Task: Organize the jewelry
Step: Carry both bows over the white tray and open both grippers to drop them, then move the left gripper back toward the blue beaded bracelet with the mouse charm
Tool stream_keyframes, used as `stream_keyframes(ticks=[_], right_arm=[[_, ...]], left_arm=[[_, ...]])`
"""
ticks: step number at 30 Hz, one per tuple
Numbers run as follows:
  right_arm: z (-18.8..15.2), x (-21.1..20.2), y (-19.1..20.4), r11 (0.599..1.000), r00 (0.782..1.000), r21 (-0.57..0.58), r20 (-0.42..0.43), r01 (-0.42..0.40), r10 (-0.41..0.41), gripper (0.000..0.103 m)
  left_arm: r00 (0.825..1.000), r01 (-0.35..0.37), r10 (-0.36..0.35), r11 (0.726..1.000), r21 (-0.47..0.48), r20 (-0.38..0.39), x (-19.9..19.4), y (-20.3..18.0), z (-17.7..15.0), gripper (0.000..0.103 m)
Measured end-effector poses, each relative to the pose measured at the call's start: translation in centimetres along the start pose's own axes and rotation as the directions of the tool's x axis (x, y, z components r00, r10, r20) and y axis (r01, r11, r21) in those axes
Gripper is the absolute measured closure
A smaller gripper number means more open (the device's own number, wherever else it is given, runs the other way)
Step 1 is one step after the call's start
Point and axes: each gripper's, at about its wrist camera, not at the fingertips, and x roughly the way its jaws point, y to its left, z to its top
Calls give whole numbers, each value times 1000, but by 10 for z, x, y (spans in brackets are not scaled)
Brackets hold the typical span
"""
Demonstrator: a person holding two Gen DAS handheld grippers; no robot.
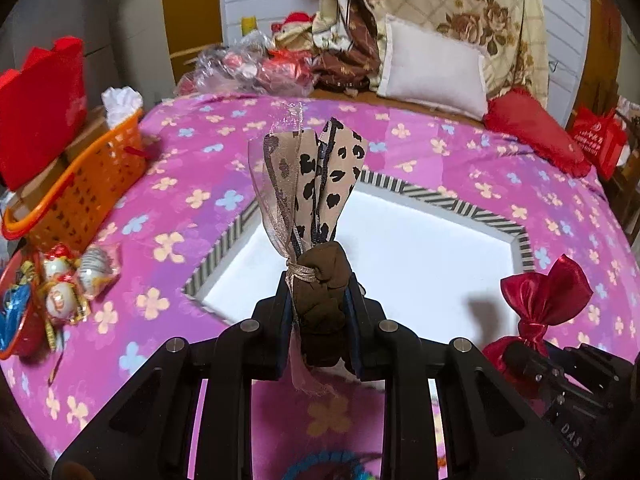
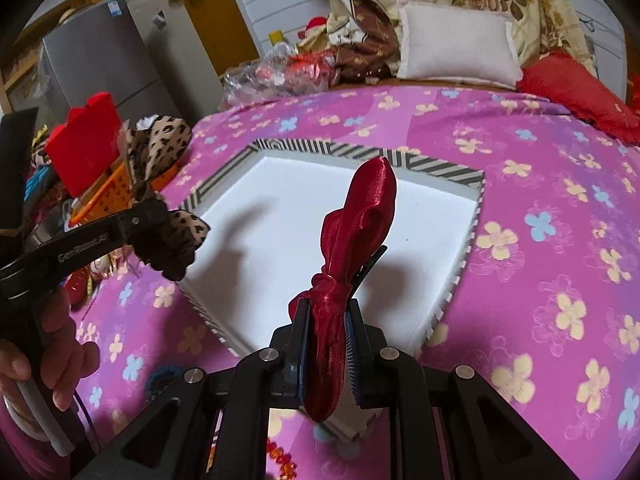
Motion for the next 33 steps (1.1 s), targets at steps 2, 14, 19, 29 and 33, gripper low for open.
stream_keyframes(ticks=[2,14,19,29,33], right_arm=[[1,7,-3,1000,1000,3,-15,4,-4,88],[3,26,-1,999,997,-20,-65,44,-45,70],[4,11,3,996,996,-35,-23,81,-81,52],[-17,-35,10,998,998,-2,34,61,-61,51],[-30,-54,21,998,996,-6,67,63,-62,42]], left_arm=[[1000,-2,2,1000,1,-26,15,-3,1,81],[988,-40,39,999,-9,-147,80,-2,-10,77],[990,-42,39,999,-21,-138,75,2,-10,65],[998,-6,3,999,-51,-67,21,13,-12,44],[999,-7,4,998,-57,-39,-7,17,-23,41]])
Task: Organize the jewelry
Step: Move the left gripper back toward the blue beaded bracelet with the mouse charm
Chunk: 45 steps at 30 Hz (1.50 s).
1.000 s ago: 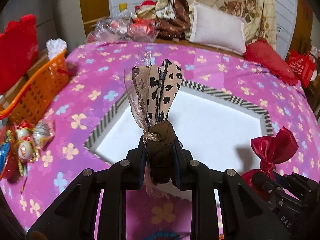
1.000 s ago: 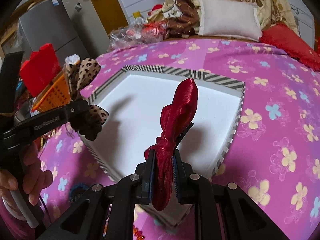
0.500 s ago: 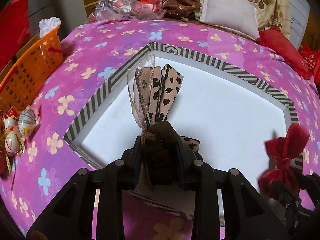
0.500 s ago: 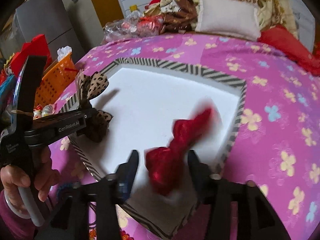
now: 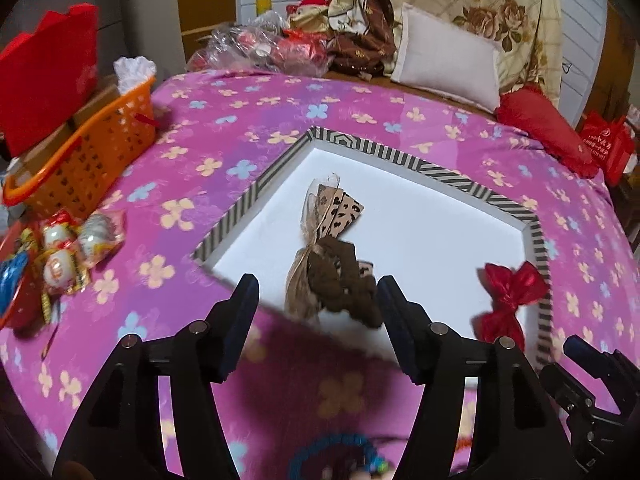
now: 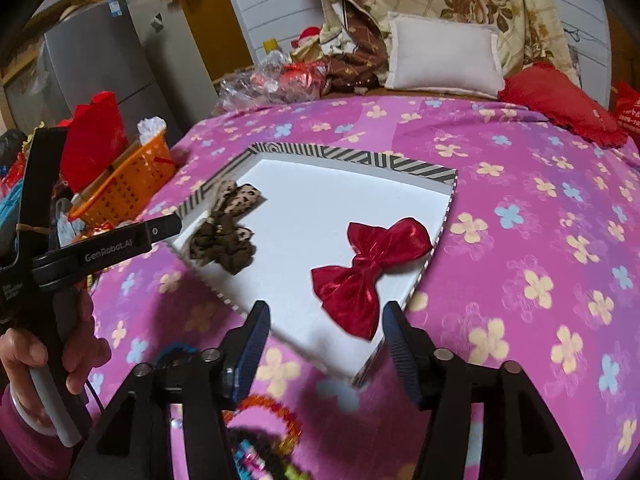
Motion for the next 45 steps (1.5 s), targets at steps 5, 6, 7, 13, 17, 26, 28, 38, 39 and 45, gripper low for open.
stream_keyframes(ticks=[5,6,7,13,17,26,28,38,39,45], right_arm=[[-17,-17,10,1000,1000,-2,15,4,-4,40],[-20,-19,11,1000,1000,0,13,5,-5,40],[-23,-20,11,1000,1000,1,12,7,-7,40],[-38,-29,13,999,999,6,9,31,-31,40],[-47,-35,14,998,998,11,9,69,-69,37],[-57,-42,14,992,992,-11,27,127,-127,35],[-59,-42,14,991,990,-18,28,135,-135,35],[-62,-40,10,987,988,-31,21,155,-155,34],[-63,-40,9,987,988,-29,19,155,-155,34],[-63,-40,9,986,987,-33,14,161,-161,34]], left_arm=[[1000,-14,14,1000,-3,22,-29,4,-23,41],[999,-21,21,1000,0,26,-35,5,-28,41],[999,-25,25,1000,2,28,-38,4,-33,41],[999,-33,33,999,11,31,-57,6,-60,41],[999,-34,34,999,0,38,-67,7,-74,41],[999,-4,5,1000,-23,51,-74,7,-99,41],[998,3,-3,1000,-15,59,-73,6,-102,41],[998,13,-13,1000,2,54,-65,4,-108,41],[999,15,-15,1000,3,52,-65,4,-108,41],[999,19,-19,1000,3,34,-59,4,-109,41]])
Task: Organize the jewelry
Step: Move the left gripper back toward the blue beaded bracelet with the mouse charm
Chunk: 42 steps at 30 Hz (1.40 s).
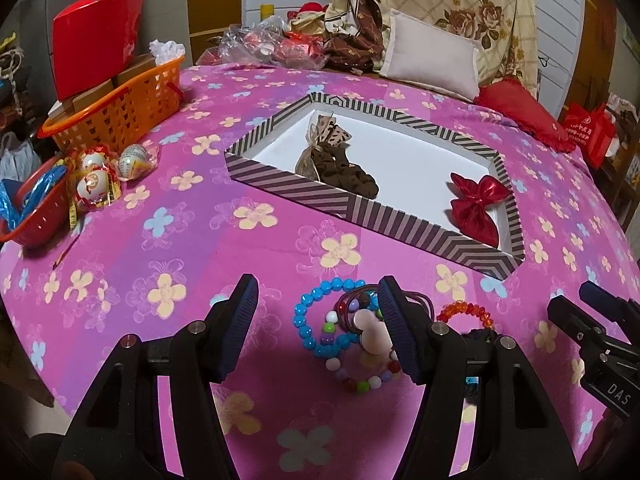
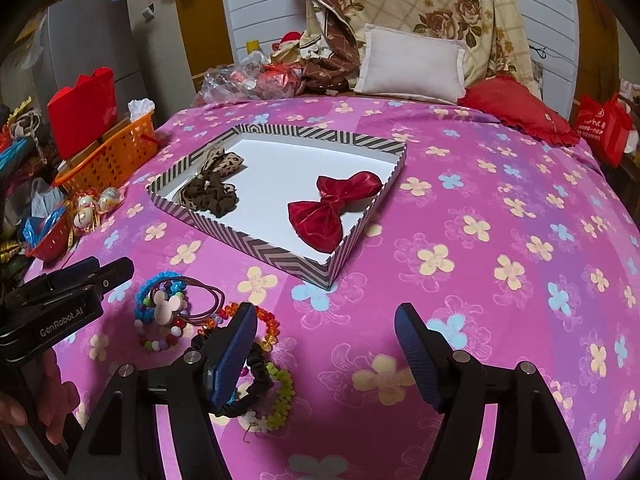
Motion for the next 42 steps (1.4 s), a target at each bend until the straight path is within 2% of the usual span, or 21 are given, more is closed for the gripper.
stream_keyframes(ticks=[23,28,37,42], right_arm=[[-4,1,0,1000,1000,-12,-19,-6,6,32],[-8,-2,-1,999,999,-15,-25,-37,37,32],[-19,2,7,987,986,-42,-78,-154,150,32],[-23,4,13,983,982,-64,-96,-169,163,32]], left_arm=[[1000,8,-8,1000,-13,-14,2,10,-3,41],[999,17,-19,999,-52,-31,3,28,-2,40],[994,54,-69,984,-169,-83,10,59,-2,34],[992,78,-92,986,-145,-88,12,54,-3,34]])
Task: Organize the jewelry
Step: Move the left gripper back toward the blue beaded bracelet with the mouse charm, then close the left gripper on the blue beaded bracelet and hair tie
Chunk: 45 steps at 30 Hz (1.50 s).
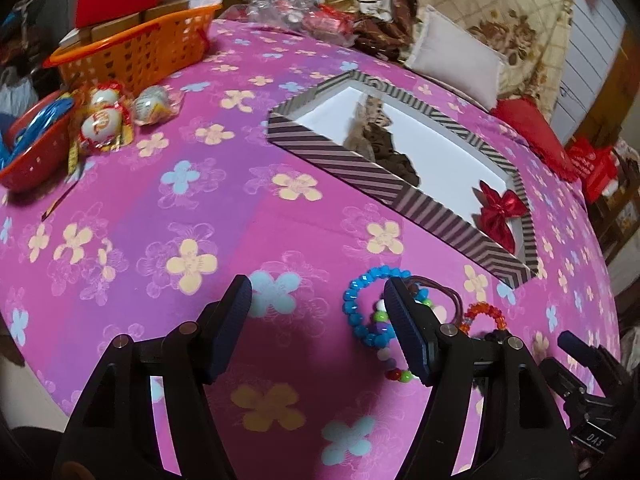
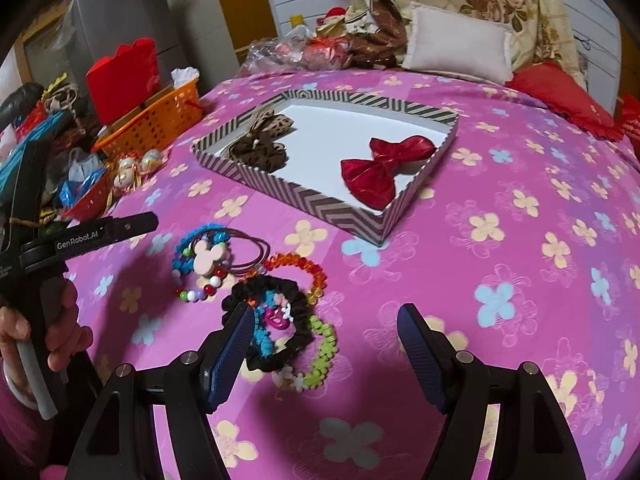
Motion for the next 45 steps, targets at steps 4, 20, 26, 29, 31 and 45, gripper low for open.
stream_keyframes(ticks=[4,20,26,29,31,45], right_arm=[[0,-1,2,1000,1000,-12,-1,-7,7,32],[-4,-4,-19,999,999,31,-27,35,-34,32],[-5,-8,-24,998,999,44,-26,33,-32,32],[-6,-7,-23,999,999,39,-29,31,-29,32],[-6,-6,-22,999,999,36,-32,29,-28,32],[-7,8,-6,1000,998,1,-53,-17,17,32]], left_arm=[[1000,28,-28,996,81,4,-3,-15,-2,34],[998,-47,53,964,261,-18,15,-69,-25,35],[998,-39,53,959,282,-41,25,-80,-28,35],[997,-47,64,953,300,-47,30,-86,-30,35],[996,-50,70,954,297,-55,34,-87,-30,35],[998,20,-5,971,236,-65,24,-70,-17,94]])
